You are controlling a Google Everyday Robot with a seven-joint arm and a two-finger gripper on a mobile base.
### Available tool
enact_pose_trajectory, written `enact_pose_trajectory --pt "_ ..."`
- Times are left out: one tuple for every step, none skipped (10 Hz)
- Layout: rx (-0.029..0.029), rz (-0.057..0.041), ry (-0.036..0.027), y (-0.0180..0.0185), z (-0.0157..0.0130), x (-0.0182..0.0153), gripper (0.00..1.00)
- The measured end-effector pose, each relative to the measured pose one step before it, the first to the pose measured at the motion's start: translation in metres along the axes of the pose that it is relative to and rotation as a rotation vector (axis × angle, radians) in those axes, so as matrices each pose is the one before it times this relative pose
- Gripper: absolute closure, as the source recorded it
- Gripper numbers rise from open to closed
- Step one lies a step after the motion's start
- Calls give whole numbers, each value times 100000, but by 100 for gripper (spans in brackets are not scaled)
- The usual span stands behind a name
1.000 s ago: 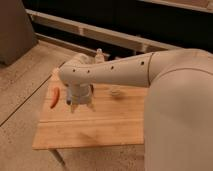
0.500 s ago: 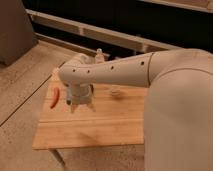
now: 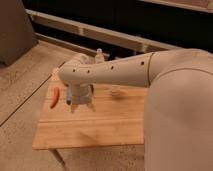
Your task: Place the ceramic cup in the ceramic bowl
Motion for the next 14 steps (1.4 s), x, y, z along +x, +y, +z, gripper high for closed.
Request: enact_pose_trajectory --pt "12 -14 -25 -1 1 -7 35" --pt "2 3 -8 -3 -4 -1 35" --pt "59 -111 -317 30 -74 -53 35" --pt "15 649 -1040 31 -154 -237 35" --pt "-727 2800 -3660 102 -592 -889 35" --pt "-1013 4204 -5121 -55 -995 -1294 35" --pt "-344 3476 -4546 -346 -952 -1243 35" --pt "542 4554 -6294 -915 -1511 -1739 35" --pt "1042 2394 -3057 -896 -770 -903 35" --pt "679 1927 -1895 -827 -517 -631 35" --pt "1519 3372 -1970 -1766 -569 -868 35" --pt "1420 3431 -1292 -1920 -370 -885 35" --pt "1123 4233 -1005 -2122 -375 -955 35" --pt "759 2422 -436 -1250 -136 -541 35"
